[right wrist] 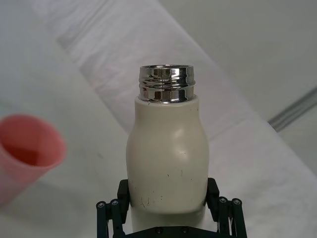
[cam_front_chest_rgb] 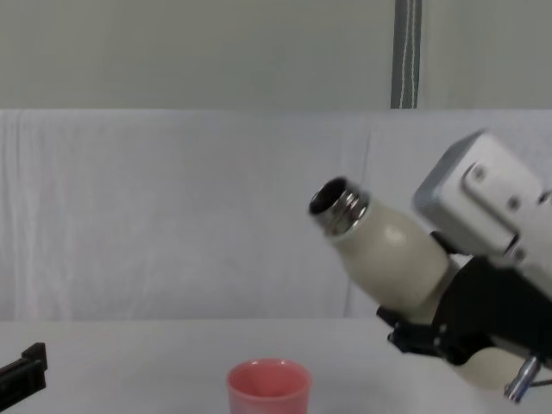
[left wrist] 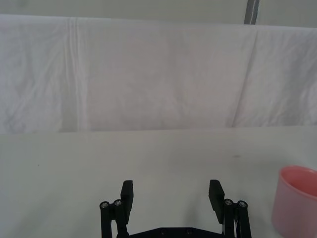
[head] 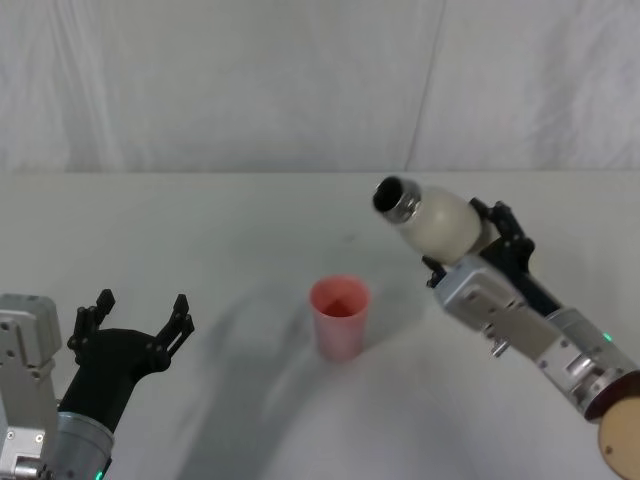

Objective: Grasp the thermos with one hand and pour water into the cup lid.

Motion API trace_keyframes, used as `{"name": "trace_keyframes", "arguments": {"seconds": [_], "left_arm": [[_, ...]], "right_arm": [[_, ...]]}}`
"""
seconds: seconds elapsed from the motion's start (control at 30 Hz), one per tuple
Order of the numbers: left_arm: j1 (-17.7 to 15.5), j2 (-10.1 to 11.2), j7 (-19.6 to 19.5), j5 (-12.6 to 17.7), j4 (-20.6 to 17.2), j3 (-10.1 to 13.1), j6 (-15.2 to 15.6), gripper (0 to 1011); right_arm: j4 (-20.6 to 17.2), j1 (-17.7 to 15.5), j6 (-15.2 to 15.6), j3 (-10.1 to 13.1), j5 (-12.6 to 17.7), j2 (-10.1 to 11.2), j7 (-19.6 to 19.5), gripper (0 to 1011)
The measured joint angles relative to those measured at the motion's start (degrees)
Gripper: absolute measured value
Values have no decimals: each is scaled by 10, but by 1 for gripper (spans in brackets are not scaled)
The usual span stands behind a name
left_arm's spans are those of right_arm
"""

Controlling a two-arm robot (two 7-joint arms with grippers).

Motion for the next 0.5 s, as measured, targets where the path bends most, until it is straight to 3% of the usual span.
{"name": "trace_keyframes", "arguments": {"seconds": [0.2,0.5], "left_arm": [[0,0,0,0,0,0,0,1001],[0,0,0,0,0,0,0,1001]], "right_arm": [[10,10,1,-24,-43,11,0,948],[32,23,0,-43,-78,17,-5,948]]}}
